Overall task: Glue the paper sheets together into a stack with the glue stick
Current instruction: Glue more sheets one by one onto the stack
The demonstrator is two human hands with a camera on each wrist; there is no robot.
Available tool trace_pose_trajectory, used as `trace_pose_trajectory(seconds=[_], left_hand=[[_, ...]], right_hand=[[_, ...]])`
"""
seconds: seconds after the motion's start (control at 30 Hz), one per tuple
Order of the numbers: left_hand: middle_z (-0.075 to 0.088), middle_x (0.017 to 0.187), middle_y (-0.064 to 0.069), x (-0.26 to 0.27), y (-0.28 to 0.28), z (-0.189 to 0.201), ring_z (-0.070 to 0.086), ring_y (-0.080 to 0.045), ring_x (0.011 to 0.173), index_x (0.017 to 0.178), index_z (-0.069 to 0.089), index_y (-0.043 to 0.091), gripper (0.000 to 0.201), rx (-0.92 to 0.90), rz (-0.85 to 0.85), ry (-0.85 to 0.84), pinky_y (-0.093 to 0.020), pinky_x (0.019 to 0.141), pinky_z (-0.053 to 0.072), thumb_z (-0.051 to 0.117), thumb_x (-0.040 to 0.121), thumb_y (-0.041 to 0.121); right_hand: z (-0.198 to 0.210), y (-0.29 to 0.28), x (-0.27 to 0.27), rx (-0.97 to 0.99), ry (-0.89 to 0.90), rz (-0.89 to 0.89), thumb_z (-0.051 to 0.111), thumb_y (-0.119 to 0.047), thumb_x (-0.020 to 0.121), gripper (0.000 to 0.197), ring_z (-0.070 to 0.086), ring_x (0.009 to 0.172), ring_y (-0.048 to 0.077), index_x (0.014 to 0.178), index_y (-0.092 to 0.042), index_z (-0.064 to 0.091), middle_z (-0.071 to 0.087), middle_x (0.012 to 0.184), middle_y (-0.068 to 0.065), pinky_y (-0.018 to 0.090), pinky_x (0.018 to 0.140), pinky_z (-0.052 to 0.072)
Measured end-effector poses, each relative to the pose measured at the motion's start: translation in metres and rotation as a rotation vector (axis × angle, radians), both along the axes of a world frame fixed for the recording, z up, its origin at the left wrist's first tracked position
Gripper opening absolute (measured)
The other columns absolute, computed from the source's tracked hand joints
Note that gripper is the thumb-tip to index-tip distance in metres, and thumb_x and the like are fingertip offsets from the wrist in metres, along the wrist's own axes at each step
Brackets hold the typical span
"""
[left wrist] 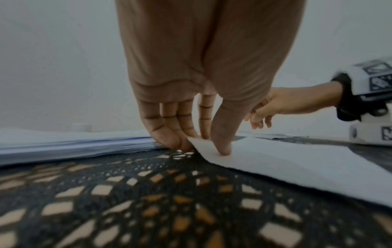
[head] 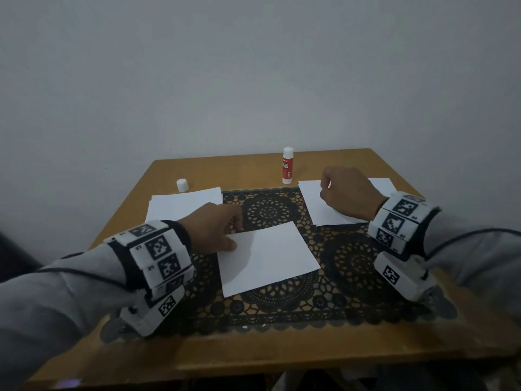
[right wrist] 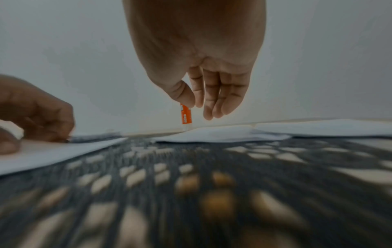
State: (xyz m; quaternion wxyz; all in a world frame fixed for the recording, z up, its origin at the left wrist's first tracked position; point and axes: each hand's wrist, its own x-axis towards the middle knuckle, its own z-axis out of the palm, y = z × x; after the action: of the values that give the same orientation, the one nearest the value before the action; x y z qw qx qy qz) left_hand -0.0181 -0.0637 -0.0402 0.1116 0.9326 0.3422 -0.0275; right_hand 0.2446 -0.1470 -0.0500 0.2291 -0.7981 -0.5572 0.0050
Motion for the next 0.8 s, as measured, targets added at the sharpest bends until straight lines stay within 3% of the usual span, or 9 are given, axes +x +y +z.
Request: trace_pose_trajectory(seconds=[0.07, 0.17, 0.2, 0.3, 0.4, 0.5, 0.63, 0.73, 0.8], left_hand=[[0.046, 0.094, 0.008, 0.0, -0.001, -0.001, 0.045, -0.013, 0.088, 0.11, 0.051, 0.023, 0.035, 0.049, -0.004, 0.008, -0.024, 0.072, 0.035, 0.072, 0.081, 0.027], [0.051, 0.095, 0.008, 0.001, -0.003, 0.0, 0.048, -0.013, 0.087, 0.096, 0.057, 0.023, 0.019, 0.094, -0.081, 0.025, -0.024, 0.07, 0.04, 0.07, 0.082, 0.021], [0.056, 0.091, 0.007, 0.001, -0.005, -0.001, 0.051, -0.013, 0.085, 0.09, 0.059, 0.021, 0.012, 0.081, -0.111, 0.038, -0.025, 0.069, 0.043, 0.067, 0.083, 0.014], [0.061, 0.081, 0.004, 0.004, -0.008, -0.001, 0.055, -0.014, 0.079, 0.078, 0.059, 0.018, 0.019, 0.056, -0.154, 0.072, -0.029, 0.07, 0.049, 0.055, 0.081, 0.0], [0.06, 0.076, 0.006, 0.008, -0.007, 0.004, 0.056, -0.012, 0.075, 0.076, 0.061, 0.018, 0.021, 0.072, -0.193, 0.083, -0.025, 0.068, 0.048, 0.054, 0.081, -0.001], [0.059, 0.072, 0.008, 0.009, -0.004, 0.004, 0.056, -0.011, 0.072, 0.074, 0.061, 0.018, 0.021, 0.071, -0.212, 0.077, -0.022, 0.065, 0.047, 0.054, 0.081, -0.001], [0.061, 0.074, 0.005, 0.008, -0.004, 0.003, 0.055, -0.012, 0.072, 0.073, 0.059, 0.019, 0.022, 0.069, -0.215, 0.068, -0.022, 0.065, 0.046, 0.053, 0.081, -0.001], [0.059, 0.074, 0.006, 0.008, -0.006, 0.003, 0.055, -0.012, 0.073, 0.073, 0.059, 0.019, 0.022, 0.068, -0.207, 0.081, -0.023, 0.065, 0.046, 0.053, 0.08, -0.001], [0.058, 0.074, 0.006, 0.007, -0.007, 0.002, 0.053, -0.012, 0.073, 0.074, 0.057, 0.019, 0.022, 0.08, -0.191, 0.091, -0.023, 0.063, 0.044, 0.053, 0.079, -0.002]], right_hand=[[0.003, 0.007, 0.0, -0.034, -0.016, 0.031, 0.058, -0.017, 0.089, 0.009, 0.054, 0.087, 0.022, 0.095, -0.009, 0.058, 0.064, 0.097, 0.007, 0.031, 0.073, 0.042], [0.007, 0.029, -0.002, -0.053, -0.021, 0.025, 0.061, -0.019, 0.089, 0.013, 0.054, 0.093, 0.022, 0.098, -0.01, 0.059, 0.065, 0.106, 0.008, 0.029, 0.077, 0.04], [0.009, 0.037, -0.004, -0.055, -0.01, 0.012, 0.061, -0.02, 0.089, 0.019, 0.056, 0.097, 0.025, 0.102, -0.006, 0.061, 0.065, 0.109, 0.01, 0.031, 0.08, 0.044], [0.011, 0.062, -0.009, -0.057, 0.074, -0.031, 0.065, -0.026, 0.089, 0.041, 0.058, 0.109, 0.035, 0.115, 0.005, 0.06, 0.062, 0.119, 0.021, 0.042, 0.092, 0.046], [0.01, 0.085, -0.007, -0.079, 0.194, -0.066, 0.074, -0.036, 0.082, 0.052, 0.061, 0.097, 0.028, 0.116, 0.001, 0.061, 0.064, 0.109, 0.015, 0.036, 0.081, 0.046], [0.007, 0.103, -0.004, -0.092, 0.276, -0.073, 0.076, -0.033, 0.079, 0.043, 0.058, 0.079, 0.019, 0.111, -0.007, 0.065, 0.064, 0.096, 0.007, 0.029, 0.067, 0.045], [0.002, 0.111, -0.004, -0.113, 0.312, -0.076, 0.072, -0.027, 0.083, 0.031, 0.057, 0.082, 0.02, 0.106, -0.009, 0.063, 0.062, 0.094, 0.007, 0.03, 0.072, 0.042], [0.001, 0.109, -0.007, -0.091, 0.286, -0.059, 0.069, -0.023, 0.085, 0.022, 0.055, 0.079, 0.02, 0.1, -0.008, 0.063, 0.061, 0.092, 0.008, 0.028, 0.064, 0.039], [0.004, 0.104, -0.01, -0.038, 0.298, -0.059, 0.068, -0.021, 0.083, 0.017, 0.058, 0.079, 0.022, 0.094, -0.008, 0.062, 0.063, 0.089, 0.009, 0.028, 0.063, 0.044]])
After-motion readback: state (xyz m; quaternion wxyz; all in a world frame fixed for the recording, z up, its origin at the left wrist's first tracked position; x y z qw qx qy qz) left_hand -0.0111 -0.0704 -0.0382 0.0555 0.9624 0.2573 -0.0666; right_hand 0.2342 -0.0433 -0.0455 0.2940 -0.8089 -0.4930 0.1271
